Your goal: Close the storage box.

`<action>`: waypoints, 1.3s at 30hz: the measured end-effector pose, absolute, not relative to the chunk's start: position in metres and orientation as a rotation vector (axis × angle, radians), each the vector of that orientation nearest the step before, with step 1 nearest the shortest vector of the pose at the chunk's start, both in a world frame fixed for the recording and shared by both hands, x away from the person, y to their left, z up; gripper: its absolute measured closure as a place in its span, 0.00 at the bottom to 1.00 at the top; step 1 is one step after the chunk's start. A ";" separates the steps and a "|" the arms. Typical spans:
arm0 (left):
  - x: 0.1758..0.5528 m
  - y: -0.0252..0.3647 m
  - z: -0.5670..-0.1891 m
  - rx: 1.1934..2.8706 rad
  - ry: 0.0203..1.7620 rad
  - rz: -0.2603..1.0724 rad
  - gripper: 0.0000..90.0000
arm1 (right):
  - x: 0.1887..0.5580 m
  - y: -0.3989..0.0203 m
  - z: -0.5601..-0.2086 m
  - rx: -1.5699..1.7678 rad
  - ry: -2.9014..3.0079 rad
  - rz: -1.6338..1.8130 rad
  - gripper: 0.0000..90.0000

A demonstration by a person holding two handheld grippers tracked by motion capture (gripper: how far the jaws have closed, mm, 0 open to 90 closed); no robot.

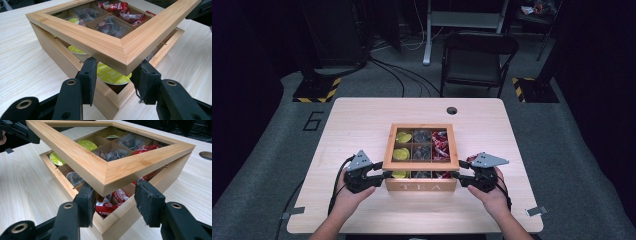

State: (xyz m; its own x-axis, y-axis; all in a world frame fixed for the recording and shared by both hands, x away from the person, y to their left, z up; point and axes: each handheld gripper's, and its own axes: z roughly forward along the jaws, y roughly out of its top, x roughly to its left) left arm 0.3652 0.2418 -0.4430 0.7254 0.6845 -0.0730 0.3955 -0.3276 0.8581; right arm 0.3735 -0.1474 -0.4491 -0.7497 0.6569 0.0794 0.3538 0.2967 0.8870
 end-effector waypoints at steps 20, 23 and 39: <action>0.357 0.240 -0.457 1.984 0.856 0.336 0.62 | 0.363 -0.150 -0.460 0.941 2.315 1.409 0.56; 0.357 0.241 -0.458 1.985 0.857 0.331 0.62 | 0.363 -0.149 -0.461 0.948 2.318 1.409 0.56; 0.355 0.242 -0.461 2.010 0.851 0.322 0.62 | 0.362 -0.150 -0.465 0.950 2.342 1.379 0.56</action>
State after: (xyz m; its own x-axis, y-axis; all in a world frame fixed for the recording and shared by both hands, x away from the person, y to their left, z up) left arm 0.3553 0.2420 -0.4609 0.7288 0.6776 -0.0986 0.4427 -0.3564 0.8228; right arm 0.3622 -0.1501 -0.4648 -0.7518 0.6519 0.0996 0.4035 0.3353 0.8513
